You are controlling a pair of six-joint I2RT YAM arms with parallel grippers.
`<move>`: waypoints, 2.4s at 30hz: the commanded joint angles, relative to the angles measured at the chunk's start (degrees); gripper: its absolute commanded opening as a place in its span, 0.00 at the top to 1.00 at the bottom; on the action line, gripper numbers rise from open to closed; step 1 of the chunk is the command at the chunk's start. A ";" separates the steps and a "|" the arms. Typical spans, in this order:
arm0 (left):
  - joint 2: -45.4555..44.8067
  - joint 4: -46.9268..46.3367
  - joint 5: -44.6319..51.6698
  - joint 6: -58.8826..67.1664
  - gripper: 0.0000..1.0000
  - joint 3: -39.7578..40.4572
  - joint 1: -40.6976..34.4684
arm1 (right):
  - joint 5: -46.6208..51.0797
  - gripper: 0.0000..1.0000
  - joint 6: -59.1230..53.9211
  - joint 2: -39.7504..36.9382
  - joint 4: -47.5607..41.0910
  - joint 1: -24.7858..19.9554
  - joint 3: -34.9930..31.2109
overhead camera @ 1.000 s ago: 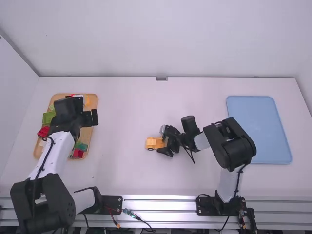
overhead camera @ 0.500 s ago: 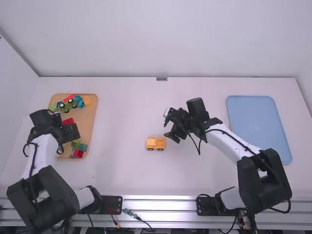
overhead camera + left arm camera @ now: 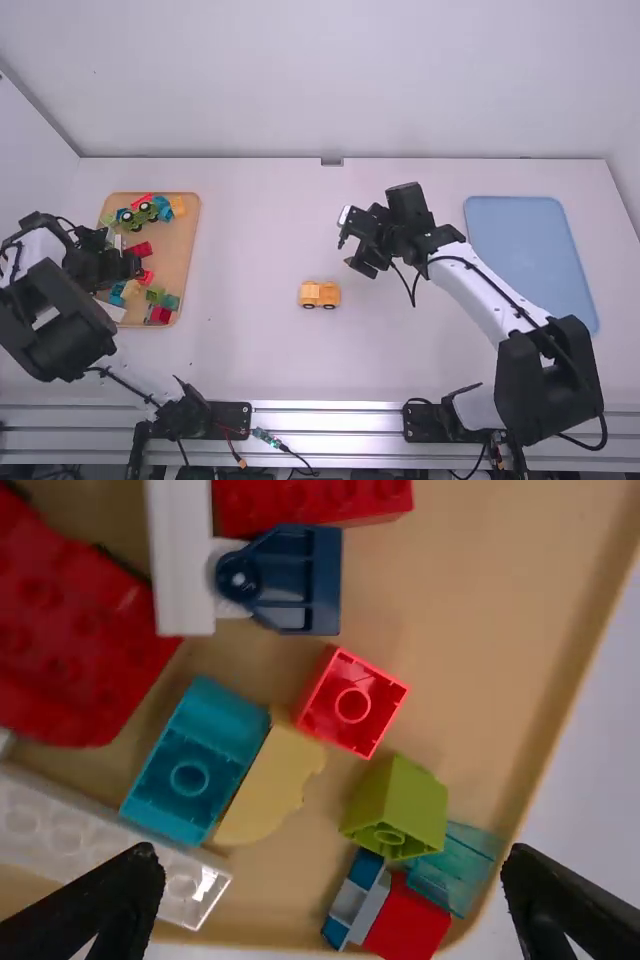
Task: Assemble lego blocks to make yellow taxi
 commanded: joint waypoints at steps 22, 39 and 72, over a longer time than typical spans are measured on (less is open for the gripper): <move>1.26 7.52 -3.17 7.57 0.59 -5.95 -0.68 | -0.02 0.01 0.13 -0.96 -0.33 -2.25 1.46; 1.26 8.81 -7.80 5.60 0.61 -7.48 -0.76 | 0.00 0.01 0.13 -0.96 -0.35 -2.25 1.46; 1.26 9.73 -2.89 6.72 0.64 -10.13 -1.81 | -0.04 0.01 0.15 -0.90 -0.63 -3.10 1.40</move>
